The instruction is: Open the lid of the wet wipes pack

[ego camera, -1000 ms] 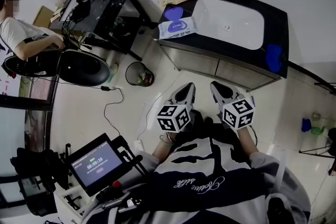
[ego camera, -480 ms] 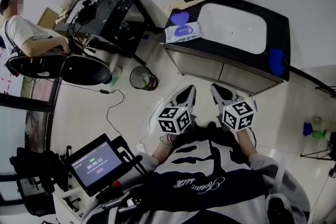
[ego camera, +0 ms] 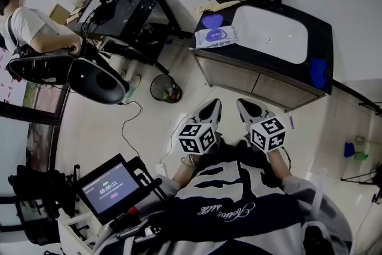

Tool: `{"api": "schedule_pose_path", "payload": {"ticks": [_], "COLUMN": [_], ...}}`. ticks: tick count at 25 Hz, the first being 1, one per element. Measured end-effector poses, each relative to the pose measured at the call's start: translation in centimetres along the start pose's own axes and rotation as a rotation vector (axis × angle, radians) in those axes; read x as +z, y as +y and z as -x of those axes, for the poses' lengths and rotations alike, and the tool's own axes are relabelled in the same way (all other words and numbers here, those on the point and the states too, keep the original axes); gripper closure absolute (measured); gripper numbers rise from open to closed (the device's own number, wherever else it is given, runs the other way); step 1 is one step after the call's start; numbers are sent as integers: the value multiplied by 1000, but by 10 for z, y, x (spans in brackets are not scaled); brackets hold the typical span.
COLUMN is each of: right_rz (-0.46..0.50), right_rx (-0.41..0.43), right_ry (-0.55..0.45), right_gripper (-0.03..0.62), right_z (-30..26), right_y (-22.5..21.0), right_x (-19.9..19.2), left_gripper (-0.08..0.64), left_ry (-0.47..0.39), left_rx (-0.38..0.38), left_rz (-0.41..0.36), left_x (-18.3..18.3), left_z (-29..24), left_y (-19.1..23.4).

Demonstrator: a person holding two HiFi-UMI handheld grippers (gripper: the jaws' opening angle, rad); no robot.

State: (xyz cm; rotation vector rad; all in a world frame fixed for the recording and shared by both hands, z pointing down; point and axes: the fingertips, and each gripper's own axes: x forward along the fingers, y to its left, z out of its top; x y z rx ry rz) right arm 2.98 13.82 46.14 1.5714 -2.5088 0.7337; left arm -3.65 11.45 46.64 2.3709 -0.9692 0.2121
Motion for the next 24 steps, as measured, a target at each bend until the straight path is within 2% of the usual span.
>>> {"api": "schedule_pose_path", "payload": {"ticks": [14,24], "right_rz": [-1,6], "right_rx": [-26,-25], "right_ry": [8,11], "right_gripper": [592,592], "right_z": [2,2], "right_y": [3,11], "right_x": [-7,-5], "left_gripper": [561,561], "left_ry": [8,-7], "left_rx": [-26,-18], "left_rz": [3,5], "left_x": [-6,-1], "left_z": [3,13], "left_y": [0,3]}}
